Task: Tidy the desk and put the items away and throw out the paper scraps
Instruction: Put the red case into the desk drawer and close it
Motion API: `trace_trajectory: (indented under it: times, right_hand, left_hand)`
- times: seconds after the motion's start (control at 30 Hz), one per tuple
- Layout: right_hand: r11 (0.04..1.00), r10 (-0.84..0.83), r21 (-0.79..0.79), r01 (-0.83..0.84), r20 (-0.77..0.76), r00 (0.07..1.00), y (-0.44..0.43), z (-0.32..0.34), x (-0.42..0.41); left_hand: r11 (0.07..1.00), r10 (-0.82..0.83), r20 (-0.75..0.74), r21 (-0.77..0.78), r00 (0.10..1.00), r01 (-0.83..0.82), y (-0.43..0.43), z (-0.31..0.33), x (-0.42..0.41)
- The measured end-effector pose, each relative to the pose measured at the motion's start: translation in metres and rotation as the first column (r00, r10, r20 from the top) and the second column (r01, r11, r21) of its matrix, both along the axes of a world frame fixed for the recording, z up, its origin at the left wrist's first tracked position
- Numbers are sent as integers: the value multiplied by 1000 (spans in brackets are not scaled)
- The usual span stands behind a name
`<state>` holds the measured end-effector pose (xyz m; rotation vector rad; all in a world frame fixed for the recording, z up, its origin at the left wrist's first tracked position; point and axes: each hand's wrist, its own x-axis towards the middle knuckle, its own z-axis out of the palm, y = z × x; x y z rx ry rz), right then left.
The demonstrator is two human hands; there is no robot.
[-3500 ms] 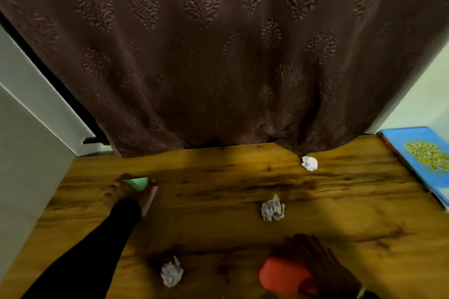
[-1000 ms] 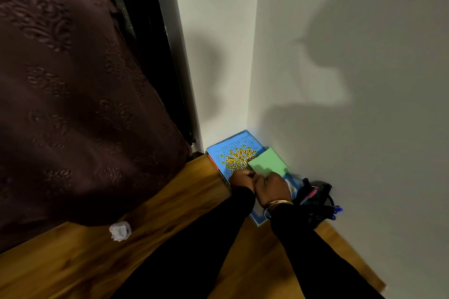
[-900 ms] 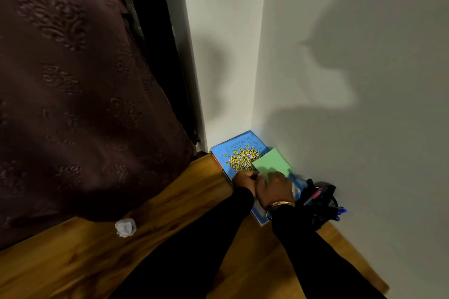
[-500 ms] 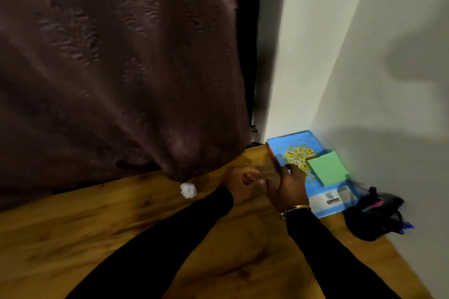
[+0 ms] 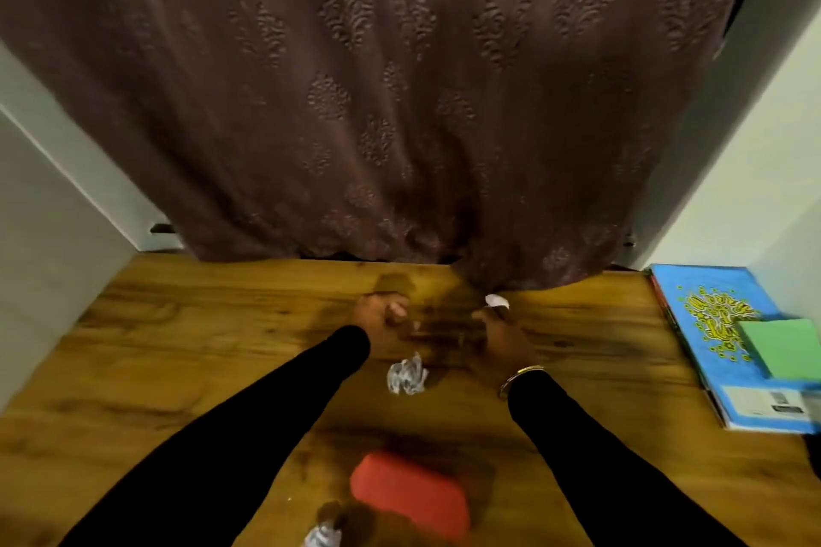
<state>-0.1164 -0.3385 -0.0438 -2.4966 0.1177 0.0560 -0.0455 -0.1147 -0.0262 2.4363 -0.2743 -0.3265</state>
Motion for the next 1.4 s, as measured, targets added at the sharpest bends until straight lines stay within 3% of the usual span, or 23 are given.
trace_trajectory:
  times: [0.1,0.17,0.23,0.33,0.37,0.4,0.43,0.53,0.6,0.67,0.73,0.77,0.93,1.1,1.2,1.4]
  right_hand:
    - [997,66,51,-62,-84,994,29,5,-10]
    - [993,103,71,-97,-77,992,43,13,-35]
    - [973,228,53,-225,-57,972,59,17,-62]
    - [911,405,34,-410,-251,879,76,1,-92]
    - [905,410,24,-424,-311,857,83,-10,-99]
    - [922,373,37,-387,-361,855,90,-20,-106]
    - [922,355,-5,-386,-381,853,97,-29,-114]
    - [838,413,-200,-508,-376,829,104,-58,-131]
    - [805,409,-275,-526,-384,828,104,-61,-136]
    - [821,377,-288,-492,-374,847,105,-68,-138]
    - [838,343,-302,-454,-355,869,106,-75,-140]
    - [838,340,-317,-444,-334,879,108,-74,-139]
    - [879,265,-322,-351,-281,922,119,-66,-139]
    - [968,82,-211,-140,-262,961,125,-46,-151]
    - [997,-46,-66,32,-216,975,130,-32,-168]
    - [955,-291,-6,296,-202,935,124,-23,-223]
  left_hand:
    - [1000,-17,-72,-3,997,17,47,-4,-10]
    - [999,-22,14,49,1000,21,72,-7,-19]
    - [1000,12,22,0,1000,-12,99,-7,-32]
    - [943,203,-45,-259,978,-208,121,0,-56]
    - [946,214,-20,-245,977,-213,135,1,-68]
    - [976,179,50,-134,982,-171,144,5,-78]
    - [992,121,81,-35,989,-118,156,4,-89]
    - [965,227,10,-135,974,-224,192,-14,-114]
    - [872,465,6,-173,885,-457,214,-15,-112]
    - [696,707,41,-217,706,-685,238,-7,-100]
    - [552,824,12,-240,567,-798,267,3,-93]
    - [565,818,27,-223,575,-794,278,4,-94]
    - [809,584,131,-166,801,-564,291,-13,-124]
    - [905,382,42,-222,923,-364,247,-18,-164]
    - [968,182,245,-215,952,-129,206,-24,-182]
    - [936,-45,354,-311,934,163,112,-20,-195]
